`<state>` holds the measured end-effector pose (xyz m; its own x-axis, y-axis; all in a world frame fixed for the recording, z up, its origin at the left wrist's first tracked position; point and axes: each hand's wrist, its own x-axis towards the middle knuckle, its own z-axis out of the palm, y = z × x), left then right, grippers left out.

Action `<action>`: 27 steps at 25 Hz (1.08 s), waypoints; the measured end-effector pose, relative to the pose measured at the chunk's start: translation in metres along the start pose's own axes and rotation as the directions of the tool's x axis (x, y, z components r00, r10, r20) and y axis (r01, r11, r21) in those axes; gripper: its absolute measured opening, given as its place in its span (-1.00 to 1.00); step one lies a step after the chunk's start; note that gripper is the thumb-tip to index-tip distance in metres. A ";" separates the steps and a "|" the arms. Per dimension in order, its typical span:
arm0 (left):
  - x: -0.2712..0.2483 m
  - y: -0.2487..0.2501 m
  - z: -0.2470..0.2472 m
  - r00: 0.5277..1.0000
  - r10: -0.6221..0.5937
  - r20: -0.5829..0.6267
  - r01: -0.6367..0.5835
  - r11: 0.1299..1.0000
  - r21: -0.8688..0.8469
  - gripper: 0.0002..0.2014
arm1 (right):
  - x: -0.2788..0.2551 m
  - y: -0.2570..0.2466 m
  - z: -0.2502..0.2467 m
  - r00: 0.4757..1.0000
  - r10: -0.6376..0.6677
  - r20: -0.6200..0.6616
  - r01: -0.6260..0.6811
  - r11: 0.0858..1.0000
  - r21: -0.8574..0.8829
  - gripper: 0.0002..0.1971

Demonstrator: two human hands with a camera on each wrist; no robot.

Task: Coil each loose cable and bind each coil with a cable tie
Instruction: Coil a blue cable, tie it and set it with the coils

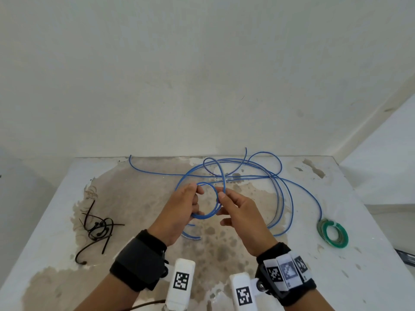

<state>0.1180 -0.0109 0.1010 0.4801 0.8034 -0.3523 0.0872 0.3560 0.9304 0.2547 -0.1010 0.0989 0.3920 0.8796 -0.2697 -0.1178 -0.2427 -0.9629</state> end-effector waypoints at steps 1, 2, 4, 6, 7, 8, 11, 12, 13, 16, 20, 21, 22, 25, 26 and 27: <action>-0.001 0.000 0.000 0.999 0.031 0.015 -0.033 0.995 0.093 -0.68 | -0.002 -0.002 -0.002 0.999 -0.014 0.031 0.015 0.999 -0.035 -0.76; -0.002 0.000 0.001 0.998 0.059 0.028 -0.062 0.984 0.168 -0.67 | -0.003 -0.003 -0.004 0.998 -0.021 0.060 0.025 0.998 -0.061 -0.75; -0.004 0.002 0.002 0.994 0.092 0.058 -0.104 0.964 0.246 -0.66 | -0.005 -0.005 -0.010 0.992 -0.016 0.126 0.028 0.995 -0.093 -0.75; -0.005 0.005 0.003 0.989 0.098 0.111 -0.127 0.949 0.289 -0.66 | -0.007 -0.008 -0.020 0.977 0.017 0.212 0.009 0.993 -0.121 -0.76; -0.005 0.007 0.003 0.986 0.089 0.141 -0.129 0.942 0.310 -0.66 | -0.008 -0.010 -0.025 0.967 0.037 0.251 0.000 0.989 -0.147 -0.77; -0.004 0.008 0.005 0.984 0.071 0.166 -0.122 0.939 0.322 -0.66 | -0.009 -0.012 -0.029 0.957 0.056 0.283 -0.004 0.983 -0.182 -0.79; -0.002 0.009 0.013 0.981 -0.032 0.191 -0.022 0.962 0.272 -0.61 | -0.014 -0.015 -0.037 0.940 0.085 0.331 0.016 0.956 -0.292 -0.88; -0.002 0.008 0.018 0.981 -0.072 0.179 0.027 0.970 0.240 -0.56 | -0.015 -0.014 -0.040 0.936 0.093 0.338 0.026 0.943 -0.332 -0.89; -0.003 0.007 0.024 0.983 -0.101 0.152 0.066 0.973 0.221 -0.50 | -0.016 -0.013 -0.043 0.933 0.098 0.346 0.041 0.927 -0.372 -0.89; -0.002 0.001 0.043 0.996 -0.081 0.048 0.067 0.969 0.238 -0.46 | -0.019 -0.012 -0.053 0.934 0.112 0.338 0.063 0.882 -0.468 -0.88; 0.000 -0.003 0.075 0.998 -0.054 -0.031 0.060 0.968 0.242 -0.49 | -0.018 -0.007 -0.056 0.984 -0.033 0.177 0.113 0.878 -0.465 -0.86; 0.000 -0.004 0.083 0.998 -0.049 -0.042 0.057 0.971 0.232 -0.49 | -0.016 -0.006 -0.055 0.988 -0.105 0.112 0.143 0.897 -0.419 -0.85; 0.002 -0.003 0.092 0.998 -0.046 -0.048 0.055 0.973 0.223 -0.49 | -0.013 -0.005 -0.055 0.984 -0.169 0.056 0.177 0.913 -0.366 -0.86; 0.004 0.000 0.110 0.996 -0.070 -0.055 0.076 0.988 0.132 -0.49 | -0.004 -0.002 -0.057 0.964 -0.264 0.003 0.255 0.927 -0.276 -0.90; 0.005 0.000 0.114 0.995 -0.075 -0.058 0.080 0.992 0.097 -0.49 | -0.001 -0.001 -0.059 0.965 -0.262 -0.002 0.253 0.934 -0.252 -0.90; 0.004 0.002 0.117 0.995 -0.084 -0.062 0.088 0.995 0.055 -0.49 | 0.002 -0.001 -0.063 0.968 -0.252 -0.003 0.245 0.944 -0.223 -0.89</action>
<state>0.2227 -0.0631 0.1131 0.4157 0.7988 -0.4350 0.1767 0.3982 0.9001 0.3130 -0.1247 0.0983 0.4118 0.9111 -0.0186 0.1878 -0.1048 -0.9766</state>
